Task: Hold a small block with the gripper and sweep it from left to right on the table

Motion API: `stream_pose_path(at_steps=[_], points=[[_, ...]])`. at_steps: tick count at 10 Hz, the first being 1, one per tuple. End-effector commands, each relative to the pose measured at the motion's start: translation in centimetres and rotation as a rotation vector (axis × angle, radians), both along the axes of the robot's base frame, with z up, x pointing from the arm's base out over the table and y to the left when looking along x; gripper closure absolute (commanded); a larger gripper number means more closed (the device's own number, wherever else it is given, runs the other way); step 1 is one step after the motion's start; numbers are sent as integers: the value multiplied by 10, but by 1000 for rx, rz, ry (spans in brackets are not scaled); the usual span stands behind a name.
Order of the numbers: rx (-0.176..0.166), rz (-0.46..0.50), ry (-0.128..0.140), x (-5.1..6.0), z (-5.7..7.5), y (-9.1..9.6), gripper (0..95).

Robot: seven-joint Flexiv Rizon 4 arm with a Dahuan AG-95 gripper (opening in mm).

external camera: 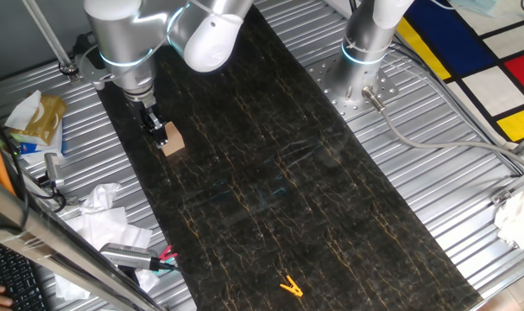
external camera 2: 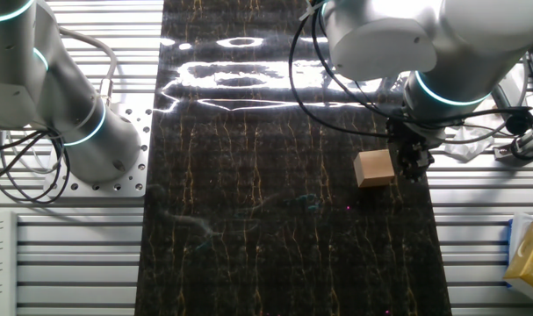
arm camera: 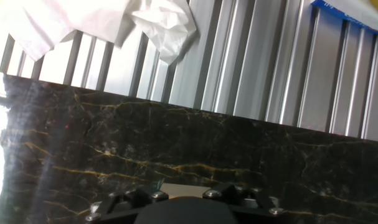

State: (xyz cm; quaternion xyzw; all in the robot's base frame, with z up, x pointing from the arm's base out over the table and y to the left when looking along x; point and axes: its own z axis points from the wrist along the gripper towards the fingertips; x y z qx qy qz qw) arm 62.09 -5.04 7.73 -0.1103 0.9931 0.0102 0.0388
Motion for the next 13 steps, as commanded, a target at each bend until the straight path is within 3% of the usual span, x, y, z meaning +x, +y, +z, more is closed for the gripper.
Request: stream_pose_path(at_steps=[1,9,10,13], points=[[1,0,0,0,1,0,380],[-4,18,-9,-2,6,-12,380],[-4,21,-11,-3,7,-13,190],[-1,3,-27,-4,7,-15,190]])
